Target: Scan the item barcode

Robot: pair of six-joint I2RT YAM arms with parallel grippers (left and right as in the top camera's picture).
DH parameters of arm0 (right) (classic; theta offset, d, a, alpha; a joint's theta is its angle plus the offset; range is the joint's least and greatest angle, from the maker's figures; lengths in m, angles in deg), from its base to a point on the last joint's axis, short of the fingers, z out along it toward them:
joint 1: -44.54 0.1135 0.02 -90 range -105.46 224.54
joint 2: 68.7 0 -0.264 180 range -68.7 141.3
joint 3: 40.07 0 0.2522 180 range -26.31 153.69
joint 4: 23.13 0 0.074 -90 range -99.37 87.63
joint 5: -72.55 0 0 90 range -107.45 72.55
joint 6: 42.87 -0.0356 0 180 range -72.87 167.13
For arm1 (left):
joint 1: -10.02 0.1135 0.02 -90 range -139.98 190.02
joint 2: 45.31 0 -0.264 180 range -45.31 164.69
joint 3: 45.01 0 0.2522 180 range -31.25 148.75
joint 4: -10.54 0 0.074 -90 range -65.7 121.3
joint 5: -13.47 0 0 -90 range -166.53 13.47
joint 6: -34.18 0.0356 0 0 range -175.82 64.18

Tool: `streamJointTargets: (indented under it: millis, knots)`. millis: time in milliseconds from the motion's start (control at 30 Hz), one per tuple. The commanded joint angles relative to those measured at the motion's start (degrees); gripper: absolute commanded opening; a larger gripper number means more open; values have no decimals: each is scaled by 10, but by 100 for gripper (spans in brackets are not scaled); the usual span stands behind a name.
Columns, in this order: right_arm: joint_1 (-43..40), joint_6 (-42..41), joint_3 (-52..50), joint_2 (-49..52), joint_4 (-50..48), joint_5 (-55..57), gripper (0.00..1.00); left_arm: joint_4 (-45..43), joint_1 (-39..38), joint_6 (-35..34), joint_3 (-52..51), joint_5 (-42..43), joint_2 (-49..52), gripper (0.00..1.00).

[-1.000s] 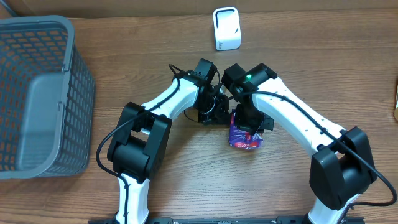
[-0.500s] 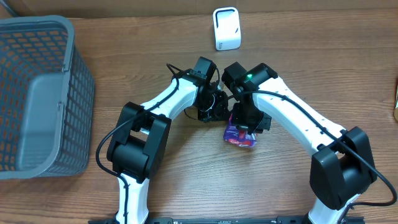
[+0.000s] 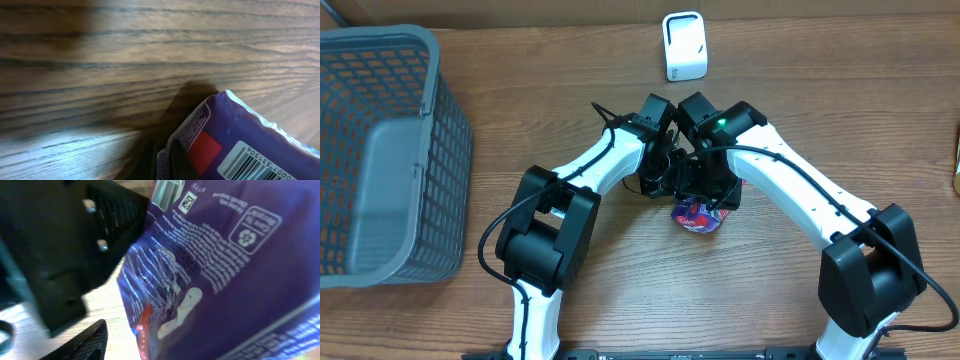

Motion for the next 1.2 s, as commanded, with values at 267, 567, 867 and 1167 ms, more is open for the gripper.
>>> streamJointTargets:
  millis: [267, 567, 867, 1167]
  knots:
    - [-34, 40, 18, 2, -136, -134, 70, 10, -10, -26, -3, -28, -1, 4]
    - [-90, 82, 18, 2, -130, -156, 77, 29, 47, -30, -3, -28, -1, 4]
    - [-114, 97, 17, 2, -159, -164, 89, 50, 97, -16, -2, -31, -1, 4]
    - [-92, 81, 16, 25, -193, -167, 89, 205, 164, 49, 67, -120, -11, 4]
